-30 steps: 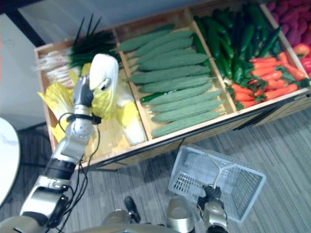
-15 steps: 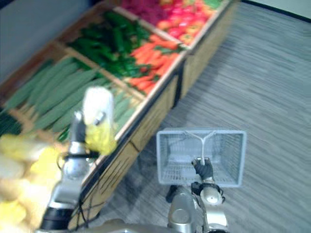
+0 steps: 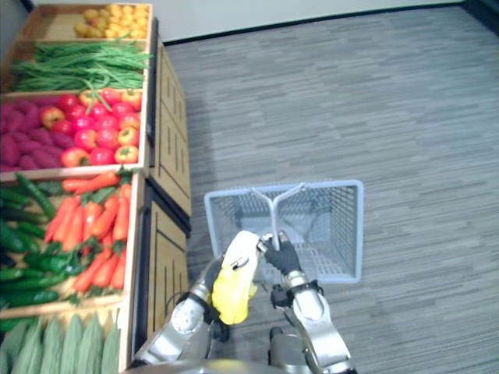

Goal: Pick vegetable in the basket

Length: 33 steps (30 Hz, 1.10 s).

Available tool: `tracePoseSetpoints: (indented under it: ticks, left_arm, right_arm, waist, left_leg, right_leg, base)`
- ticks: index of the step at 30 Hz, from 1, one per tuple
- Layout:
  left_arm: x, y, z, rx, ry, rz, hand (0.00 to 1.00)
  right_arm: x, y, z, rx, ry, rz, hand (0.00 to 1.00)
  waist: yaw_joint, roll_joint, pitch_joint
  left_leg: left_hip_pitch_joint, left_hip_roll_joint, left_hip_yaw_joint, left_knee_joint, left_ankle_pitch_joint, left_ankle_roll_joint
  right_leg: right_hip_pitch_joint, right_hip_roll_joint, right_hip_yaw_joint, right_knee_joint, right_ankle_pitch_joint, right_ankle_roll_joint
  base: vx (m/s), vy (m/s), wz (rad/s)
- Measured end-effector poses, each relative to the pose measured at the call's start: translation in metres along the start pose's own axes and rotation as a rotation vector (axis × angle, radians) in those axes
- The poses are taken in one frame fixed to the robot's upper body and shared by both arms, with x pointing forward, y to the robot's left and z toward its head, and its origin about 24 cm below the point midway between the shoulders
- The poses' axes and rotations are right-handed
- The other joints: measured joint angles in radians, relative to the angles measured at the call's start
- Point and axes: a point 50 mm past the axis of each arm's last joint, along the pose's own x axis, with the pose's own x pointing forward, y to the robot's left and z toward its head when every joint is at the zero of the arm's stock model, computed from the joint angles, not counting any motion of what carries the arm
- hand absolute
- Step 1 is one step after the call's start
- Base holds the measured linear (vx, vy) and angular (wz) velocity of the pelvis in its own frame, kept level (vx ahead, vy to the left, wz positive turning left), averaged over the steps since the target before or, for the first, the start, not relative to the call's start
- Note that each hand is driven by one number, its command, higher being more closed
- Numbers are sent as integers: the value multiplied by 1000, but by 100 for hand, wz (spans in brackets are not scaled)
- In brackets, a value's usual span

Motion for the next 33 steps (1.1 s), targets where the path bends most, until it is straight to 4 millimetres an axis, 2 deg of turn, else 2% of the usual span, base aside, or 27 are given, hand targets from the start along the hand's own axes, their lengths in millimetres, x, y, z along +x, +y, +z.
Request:
tracePoseSetpoints:
  ticks: [1,2,3,5,6,8,11,13,14,15,16,18,19,20,21,22,23,24,25,26,27,28,29,30,31,32,33]
  left_arm:
    - [2,3,-3,20,7,-5,100]
    - [5,5,-7,58,25,-21,100]
    - [6,6,-9,75,35,-29,0]
    - [11,9,-11,137,44,-46,0]
    - [14,10,-8,150,32,-48,0]
    - [21,13,4,184,-16,-41,0]
    - [27,7,15,204,-55,-56,0]
    - [26,6,16,217,-67,-59,0]
    - [26,6,16,216,-69,-58,0]
    - [27,4,16,207,-56,-50,0]
    - [28,3,17,203,-57,-49,0]
    - [28,6,15,163,-37,-12,0]
    - [27,8,11,145,-18,4,0]
    - [27,15,0,117,36,57,0]
    - [24,26,-10,89,83,127,0]
    - [21,32,-13,73,102,166,0]
    - [18,31,-8,53,62,170,0]
    - [12,29,4,3,14,208,0]
    - [8,34,8,-16,-3,241,0]
    - [-3,49,6,-57,-14,326,0]
    - [-15,70,0,-89,0,431,0]
    - [-22,81,-5,-95,12,481,0]
    - [-35,101,-14,-101,33,560,0]
    - [-43,109,-19,-89,47,595,0]
    - [-58,121,-29,-65,76,636,0]
    - [-69,130,-35,-41,99,656,0]
    - [-74,130,-38,-33,111,655,0]
  right_arm:
    - [1,2,-1,22,4,6,100]
    - [1,7,-3,32,15,36,100]
    - [1,12,-4,42,18,62,100]
    - [3,38,-2,126,15,207,100]
    - [3,44,0,147,8,242,100]
    - [7,58,10,207,-30,345,100]
    - [8,50,10,271,-29,332,100]
    - [2,48,5,323,-3,324,100]
    - [-3,49,2,345,7,315,100]
    - [-5,44,-1,329,24,315,100]
    - [-5,41,-1,327,23,315,100]
    - [-4,33,-1,336,24,286,100]
    - [-3,28,-3,340,28,267,100]
    - [-1,17,-7,331,42,216,100]
    - [-2,1,-12,325,57,135,100]
    - [-3,-8,-15,323,64,89,100]
    - [-6,-19,-21,309,88,35,100]
    - [-9,-27,-27,332,101,-55,100]
    - [-10,-35,-31,346,107,-117,100]
    - [-16,-56,-37,342,120,-246,100]
    - [-26,-82,-45,317,149,-371,100]
    - [-33,-94,-51,305,173,-437,100]
    - [-49,-119,-60,263,220,-569,100]
    - [-58,-129,-64,240,245,-624,100]
    - [-73,-148,-69,198,290,-721,100]
    - [-87,-158,-76,186,330,-799,100]
    - [-94,-163,-80,181,352,-838,100]
  waist:
    - [-2,-7,8]
    - [-6,-6,14]
    - [-7,-2,16]
    - [-13,8,20]
    - [-14,10,21]
    - [-36,24,28]
    - [-41,51,45]
    - [-41,33,38]
    - [-41,20,35]
    - [-43,83,37]
    - [-44,99,38]
    - [-47,108,35]
    - [-47,107,36]
    - [-45,105,37]
    - [-42,104,37]
    - [-42,104,37]
    - [-45,105,36]
    - [-44,106,36]
    - [-43,106,35]
    - [-42,113,31]
    - [-33,124,23]
    - [-32,131,16]
    - [-34,137,9]
    - [-33,138,7]
    - [-26,137,4]
    - [-18,125,1]
    - [-14,122,0]
  left_leg:
    - [39,-8,3,-20,-7,11]
    - [101,-10,8,-50,-11,18]
    - [137,-9,8,-73,-11,18]
    - [240,6,-10,-162,-12,15]
    - [251,13,-14,-175,-15,10]
    - [262,48,-62,-199,-31,-16]
    - [296,101,-116,-201,-59,-61]
    - [344,112,-132,-194,-94,-120]
    - [364,116,-152,-189,-119,-159]
    - [361,177,-174,-171,-130,-179]
    - [353,195,-176,-156,-117,-179]
    - [297,232,-185,-97,-2,-166]
    - [287,238,-188,-87,30,-162]
    - [270,247,-190,-64,84,-166]
    - [245,250,-159,-21,101,-175]
    - [229,255,-123,6,100,-175]
    - [191,268,-3,70,91,-166]
    - [158,282,140,119,72,-138]
    - [146,281,203,127,55,-133]
    - [120,276,325,124,43,-121]
    - [113,276,461,94,40,-87]
    - [120,275,519,82,29,-68]
    - [120,262,589,63,13,-34]
    - [123,254,616,56,1,-9]
    - [125,222,602,36,-18,19]
    - [132,173,550,3,-19,21]
    - [141,150,526,-12,-20,22]
  right_leg:
    - [-48,-14,1,126,26,60]
    - [-81,-31,-36,234,15,42]
    - [-92,-46,-72,264,4,20]
    - [-139,-91,-189,252,-20,-69]
    - [-159,-94,-203,226,-24,-78]
    - [-230,-90,-221,44,-6,-92]
    - [-258,-88,-142,-218,139,-74]
    - [-225,-123,-61,-393,278,-41]
    - [-209,-144,-54,-389,374,-15]
    - [-220,-100,-99,-299,325,-28]
    - [-220,-89,-120,-277,300,-39]
    - [-199,-89,-207,-226,230,-91]
    - [-185,-91,-228,-229,220,-99]
    - [-144,-99,-274,-247,207,-117]
    - [-93,-113,-322,-276,200,-129]
    - [-63,-121,-350,-293,197,-133]
    - [0,-134,-421,-332,195,-135]
    - [66,-146,-495,-373,195,-135]
    - [94,-151,-530,-390,195,-135]
    - [138,-159,-606,-410,192,-129]
    - [169,-166,-671,-407,179,-108]
    - [188,-174,-706,-404,170,-94]
    - [220,-193,-783,-396,158,-75]
    - [236,-200,-811,-391,151,-64]
    - [266,-218,-861,-373,136,-40]
    - [291,-254,-906,-324,119,-22]
    - [303,-277,-923,-286,113,-18]
  base:
    - [525,185,-3]
    - [342,106,-2]
    - [418,104,-8]
    - [422,12,-5]
    - [435,-67,13]
    - [398,-164,47]
    - [381,-271,62]
    - [461,-393,89]
    - [471,-501,92]
    - [437,-492,75]
    - [361,-433,64]
    - [335,-403,77]
    - [385,-465,92]
    - [340,-408,97]
    - [273,-326,106]
    - [203,-209,130]
    - [180,-120,154]
    - [208,-122,160]
    - [137,-6,169]
    - [109,65,170]
    - [112,99,173]
    - [118,136,192]
    - [102,122,164]
    - [133,160,188]
    - [157,159,164]
    - [170,155,154]
    - [232,179,165]
